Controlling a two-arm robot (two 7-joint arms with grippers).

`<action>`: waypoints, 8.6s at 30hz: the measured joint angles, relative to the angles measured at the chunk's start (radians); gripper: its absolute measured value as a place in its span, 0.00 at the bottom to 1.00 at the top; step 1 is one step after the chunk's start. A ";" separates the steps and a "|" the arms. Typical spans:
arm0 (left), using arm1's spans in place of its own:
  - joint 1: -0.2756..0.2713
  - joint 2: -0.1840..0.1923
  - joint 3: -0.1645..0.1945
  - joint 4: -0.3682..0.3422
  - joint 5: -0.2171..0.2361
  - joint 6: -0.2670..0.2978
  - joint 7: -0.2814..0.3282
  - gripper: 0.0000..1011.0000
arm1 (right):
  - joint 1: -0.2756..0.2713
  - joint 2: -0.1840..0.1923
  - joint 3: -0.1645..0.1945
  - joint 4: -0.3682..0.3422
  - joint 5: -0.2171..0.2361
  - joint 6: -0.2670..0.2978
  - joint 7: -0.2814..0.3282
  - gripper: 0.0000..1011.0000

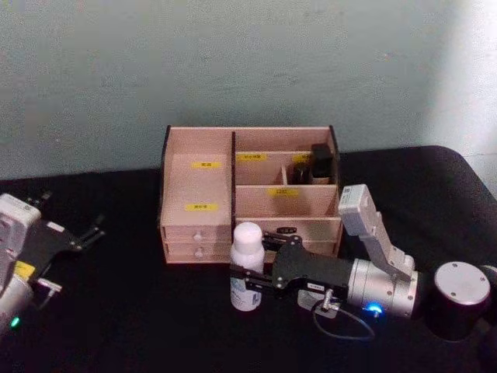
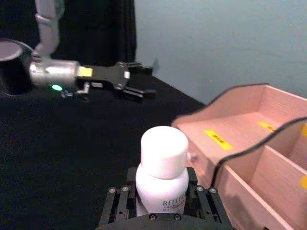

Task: Pick up the facial cleanser and watermelon frost from the table and place them into the tiered storage box.

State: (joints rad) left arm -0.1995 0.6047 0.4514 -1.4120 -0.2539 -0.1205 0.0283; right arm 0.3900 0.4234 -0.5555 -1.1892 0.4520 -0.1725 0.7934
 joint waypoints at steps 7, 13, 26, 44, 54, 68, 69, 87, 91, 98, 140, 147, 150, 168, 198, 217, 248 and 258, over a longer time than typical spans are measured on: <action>0.000 0.000 0.000 0.000 0.000 0.000 0.000 0.99 | -0.002 0.027 0.013 -0.061 0.065 0.024 0.038 0.58; 0.000 0.000 0.000 0.000 0.000 0.000 0.000 0.99 | 0.016 0.032 0.045 -0.102 0.110 0.023 0.016 0.58; 0.000 0.000 0.000 0.000 0.000 0.000 0.000 0.99 | 0.118 -0.029 0.093 -0.050 0.011 -0.008 -0.194 0.58; 0.000 0.000 0.000 0.000 0.000 0.000 0.000 0.99 | 0.213 -0.117 0.105 0.122 -0.105 -0.005 -0.273 0.58; 0.000 0.000 0.000 0.000 0.000 0.000 0.000 0.99 | 0.239 -0.152 0.112 0.200 -0.137 -0.016 -0.273 0.58; 0.000 0.000 0.000 0.000 0.000 0.000 0.000 0.99 | 0.256 -0.181 0.117 0.266 -0.179 0.011 -0.266 0.58; 0.000 0.000 0.000 0.000 0.000 0.000 0.000 0.99 | 0.256 -0.181 0.117 0.268 -0.181 0.015 -0.266 0.58; 0.000 0.000 0.000 0.000 0.000 0.000 0.000 0.99 | 0.261 -0.191 0.126 0.289 -0.197 0.052 -0.260 0.58; 0.000 0.000 0.000 0.000 0.000 0.000 0.000 0.99 | 0.261 -0.191 0.125 0.289 -0.197 0.052 -0.260 0.58; 0.000 0.000 0.000 0.000 0.000 0.000 0.000 0.99 | 0.260 -0.190 0.125 0.289 -0.196 0.051 -0.260 0.58; 0.000 0.000 0.000 0.000 0.000 0.000 0.000 0.99 | 0.181 -0.141 0.157 0.121 -0.195 0.056 -0.281 0.99; 0.000 0.000 0.000 0.000 0.000 0.000 0.000 0.99 | 0.112 -0.084 0.171 0.010 -0.160 0.067 -0.240 0.99; 0.000 0.000 0.000 0.000 0.000 0.000 0.000 0.99 | 0.074 -0.049 0.177 -0.037 -0.137 0.061 -0.214 0.99; 0.000 0.000 0.000 0.000 0.000 0.000 0.000 0.99 | -0.123 0.146 0.206 -0.271 0.000 0.077 -0.115 0.99; 0.000 0.000 0.000 0.000 0.000 0.000 0.000 0.99 | -0.185 0.273 0.119 -0.274 0.106 0.265 -0.102 0.99; 0.000 0.000 0.000 0.000 0.000 0.000 0.000 0.99 | -0.164 0.266 0.092 -0.234 0.100 0.264 -0.120 0.99; 0.000 0.000 0.000 0.000 0.000 0.000 0.000 0.99 | -0.154 0.265 0.072 -0.202 0.088 0.263 -0.109 0.99; 0.000 0.000 0.000 0.000 0.000 0.000 0.000 0.99 | -0.146 0.260 0.068 -0.189 0.082 0.262 -0.105 0.99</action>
State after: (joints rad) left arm -0.1995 0.6047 0.4514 -1.4120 -0.2539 -0.1205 0.0283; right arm 0.2439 0.6831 -0.4879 -1.3785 0.5341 0.0900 0.6886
